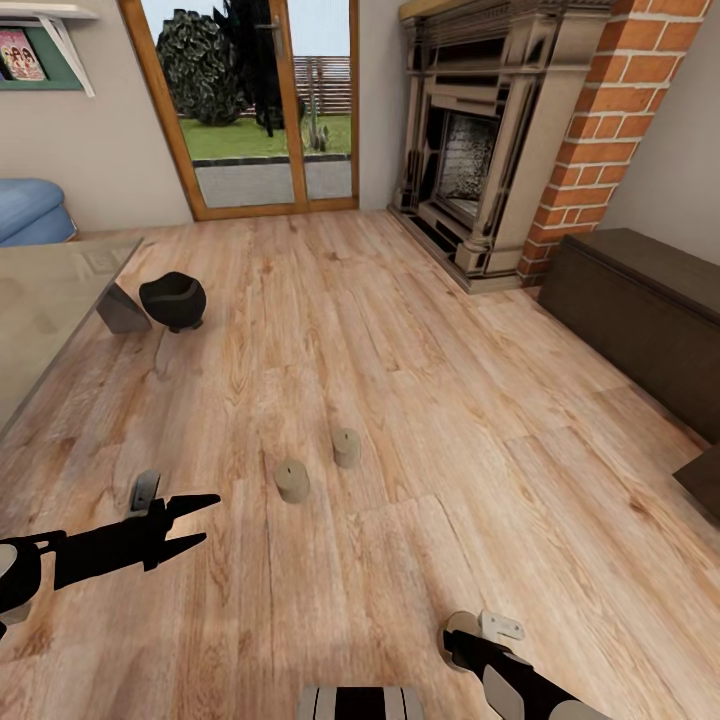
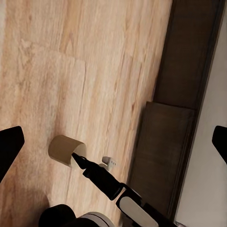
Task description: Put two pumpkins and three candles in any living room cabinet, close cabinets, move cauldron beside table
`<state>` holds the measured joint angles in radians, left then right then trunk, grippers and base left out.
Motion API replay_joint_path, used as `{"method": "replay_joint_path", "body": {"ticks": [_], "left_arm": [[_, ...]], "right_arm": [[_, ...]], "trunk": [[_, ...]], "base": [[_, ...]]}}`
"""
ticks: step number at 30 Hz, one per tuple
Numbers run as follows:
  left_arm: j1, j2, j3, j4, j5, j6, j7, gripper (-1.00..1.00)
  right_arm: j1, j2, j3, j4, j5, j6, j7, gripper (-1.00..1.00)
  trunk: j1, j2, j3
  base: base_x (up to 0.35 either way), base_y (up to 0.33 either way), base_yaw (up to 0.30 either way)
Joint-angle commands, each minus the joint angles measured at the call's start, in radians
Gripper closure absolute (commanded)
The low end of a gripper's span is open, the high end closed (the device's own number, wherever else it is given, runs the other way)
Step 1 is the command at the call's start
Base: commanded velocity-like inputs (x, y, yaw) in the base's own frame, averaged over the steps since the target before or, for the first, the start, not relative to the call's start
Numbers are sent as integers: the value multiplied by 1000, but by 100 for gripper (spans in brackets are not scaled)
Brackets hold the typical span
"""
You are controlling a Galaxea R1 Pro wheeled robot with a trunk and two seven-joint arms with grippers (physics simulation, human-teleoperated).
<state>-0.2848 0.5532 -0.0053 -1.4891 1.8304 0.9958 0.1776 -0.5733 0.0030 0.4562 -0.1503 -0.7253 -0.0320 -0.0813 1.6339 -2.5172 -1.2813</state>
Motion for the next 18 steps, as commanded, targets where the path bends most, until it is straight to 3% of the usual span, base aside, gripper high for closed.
{"method": "replay_joint_path", "body": {"ticks": [1, 18], "left_arm": [[-1, 1, 0, 0, 11, 1, 10, -100], [-1, 1, -1, 0, 10, 1, 9, -100]], "right_arm": [[0, 0, 9, 0, -9, -4, -4, -100], [0, 1, 9, -2, -9, -5, -4, -100]], "trunk": [[0, 0, -1], [1, -1, -8]], "base": [[0, 0, 0], [0, 0, 0]]}}
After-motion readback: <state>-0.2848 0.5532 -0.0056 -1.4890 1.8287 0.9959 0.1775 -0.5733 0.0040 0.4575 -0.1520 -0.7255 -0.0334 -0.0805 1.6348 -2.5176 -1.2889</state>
